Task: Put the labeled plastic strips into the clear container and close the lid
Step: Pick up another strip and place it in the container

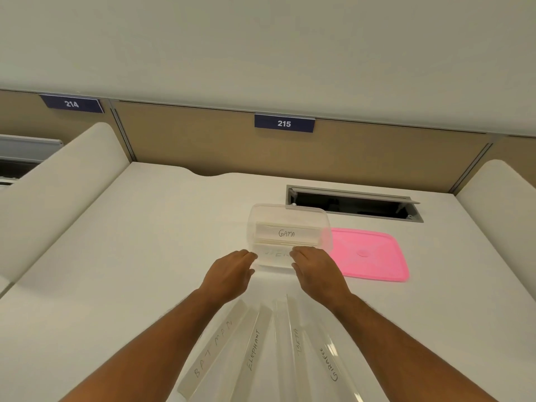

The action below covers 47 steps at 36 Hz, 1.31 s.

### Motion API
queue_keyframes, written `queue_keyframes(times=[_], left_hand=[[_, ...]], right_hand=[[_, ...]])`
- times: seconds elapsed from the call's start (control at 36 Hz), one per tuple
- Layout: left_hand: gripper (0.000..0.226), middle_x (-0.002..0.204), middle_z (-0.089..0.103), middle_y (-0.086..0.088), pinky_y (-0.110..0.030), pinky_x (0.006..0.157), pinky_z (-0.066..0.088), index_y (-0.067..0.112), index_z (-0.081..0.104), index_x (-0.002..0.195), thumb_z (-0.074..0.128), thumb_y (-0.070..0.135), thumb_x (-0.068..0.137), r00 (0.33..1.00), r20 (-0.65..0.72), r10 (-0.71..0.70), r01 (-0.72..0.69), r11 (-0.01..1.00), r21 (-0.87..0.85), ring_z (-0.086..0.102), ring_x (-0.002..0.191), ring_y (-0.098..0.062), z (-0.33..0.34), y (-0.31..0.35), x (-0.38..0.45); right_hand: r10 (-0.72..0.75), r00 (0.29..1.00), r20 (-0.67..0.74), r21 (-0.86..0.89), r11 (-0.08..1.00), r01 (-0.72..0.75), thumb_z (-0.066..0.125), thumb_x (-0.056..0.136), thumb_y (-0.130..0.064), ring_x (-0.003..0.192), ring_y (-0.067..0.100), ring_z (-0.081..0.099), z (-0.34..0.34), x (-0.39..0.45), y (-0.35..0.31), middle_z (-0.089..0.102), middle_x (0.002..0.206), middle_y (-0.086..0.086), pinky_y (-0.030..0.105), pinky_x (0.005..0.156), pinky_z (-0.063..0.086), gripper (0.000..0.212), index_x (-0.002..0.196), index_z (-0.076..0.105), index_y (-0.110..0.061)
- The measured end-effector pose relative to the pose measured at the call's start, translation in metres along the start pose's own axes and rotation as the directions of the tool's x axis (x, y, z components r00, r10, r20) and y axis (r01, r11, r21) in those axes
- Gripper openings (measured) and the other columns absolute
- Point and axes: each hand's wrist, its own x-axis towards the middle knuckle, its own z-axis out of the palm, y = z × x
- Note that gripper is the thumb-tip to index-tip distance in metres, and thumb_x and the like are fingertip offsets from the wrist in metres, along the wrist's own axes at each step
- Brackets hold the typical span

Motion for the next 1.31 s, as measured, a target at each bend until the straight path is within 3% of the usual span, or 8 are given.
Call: queue_keyframes(times=[0.25, 0.39, 0.61, 0.81, 0.94, 1.14, 1.31], left_hand=[[0.049, 0.119, 0.064, 0.003, -0.033, 0.088, 0.05, 0.019, 0.052, 0.131, 0.055, 0.051, 0.094, 0.961, 0.223, -0.162, 0.156, 0.987, 0.044, 0.061, 0.106, -0.02, 0.018, -0.005, -0.022], [0.059, 0.122, 0.063, 0.001, -0.035, 0.089, 0.049, 0.019, 0.051, 0.128, 0.055, 0.062, 0.087, 0.924, 0.282, -0.257, 0.241, 0.966, 0.091, 0.061, 0.109, -0.022, 0.027, -0.006, -0.029], [0.062, 0.119, 0.063, 0.0, -0.035, 0.087, 0.051, 0.02, 0.051, 0.128, 0.06, 0.062, 0.083, 0.911, 0.303, -0.28, 0.262, 0.96, 0.101, 0.062, 0.105, -0.022, 0.032, -0.003, -0.032], [0.042, 0.117, 0.064, 0.0, -0.034, 0.088, 0.05, 0.019, 0.06, 0.119, 0.06, 0.049, 0.09, 0.908, 0.312, -0.28, 0.26, 0.96, 0.106, 0.062, 0.105, -0.021, 0.034, -0.004, -0.031], [0.031, 0.104, 0.067, -0.001, -0.032, 0.081, 0.052, 0.016, 0.065, 0.103, 0.063, 0.045, 0.091, 0.902, 0.324, -0.285, 0.263, 0.958, 0.11, 0.064, 0.093, -0.021, 0.032, -0.004, -0.03], [0.027, 0.095, 0.068, -0.001, -0.031, 0.076, 0.051, 0.018, 0.065, 0.097, 0.065, 0.043, 0.089, 0.907, 0.31, -0.285, 0.266, 0.958, 0.103, 0.065, 0.085, -0.021, 0.027, -0.005, -0.026], [0.029, 0.09, 0.068, 0.004, -0.03, 0.074, 0.053, 0.021, 0.065, 0.094, 0.065, 0.049, 0.089, 0.918, 0.292, -0.268, 0.262, 0.963, 0.062, 0.063, 0.078, -0.016, 0.015, -0.006, -0.013]], right_hand=[[-0.048, 0.999, -0.008, 0.007, 0.999, 0.048, 0.076, 0.08, -0.008, 0.094, 0.024, 0.069, 0.003, -0.005, -0.012, 0.073, 0.106, 0.006, 0.037, 0.08, 0.057, 0.026, 0.106, 0.072, -0.008], [-0.064, 0.997, 0.034, 0.016, 0.998, 0.063, 0.074, 0.083, -0.011, 0.096, 0.024, 0.068, 0.007, -0.007, -0.022, 0.073, 0.108, 0.005, 0.037, 0.082, 0.056, 0.023, 0.106, 0.072, -0.011], [-0.08, 0.992, 0.095, 0.042, 0.996, 0.076, 0.067, 0.088, -0.015, 0.095, 0.024, 0.066, 0.013, -0.007, -0.03, 0.071, 0.107, 0.003, 0.036, 0.082, 0.054, 0.017, 0.104, 0.069, -0.012], [-0.083, 0.988, 0.131, 0.052, 0.996, 0.077, 0.06, 0.092, -0.016, 0.095, 0.025, 0.064, 0.015, -0.009, -0.034, 0.069, 0.108, 0.002, 0.036, 0.081, 0.051, 0.015, 0.104, 0.067, -0.012], [-0.065, 0.984, 0.163, 0.064, 0.996, 0.056, 0.059, 0.093, -0.019, 0.093, 0.024, 0.064, 0.02, -0.009, -0.039, 0.07, 0.108, 0.001, 0.035, 0.081, 0.051, 0.018, 0.108, 0.067, -0.014], [0.085, 0.95, 0.302, 0.169, 0.975, -0.141, 0.052, 0.098, -0.03, 0.107, 0.02, 0.06, 0.022, -0.006, -0.047, 0.066, 0.122, -0.004, 0.033, 0.091, 0.046, 0.03, 0.124, 0.063, -0.021], [0.235, 0.858, 0.456, 0.35, 0.84, -0.415, 0.062, 0.093, -0.03, 0.12, 0.01, 0.055, 0.015, 0.007, -0.061, 0.06, 0.133, -0.013, 0.026, 0.102, 0.041, 0.04, 0.132, 0.06, -0.026]])
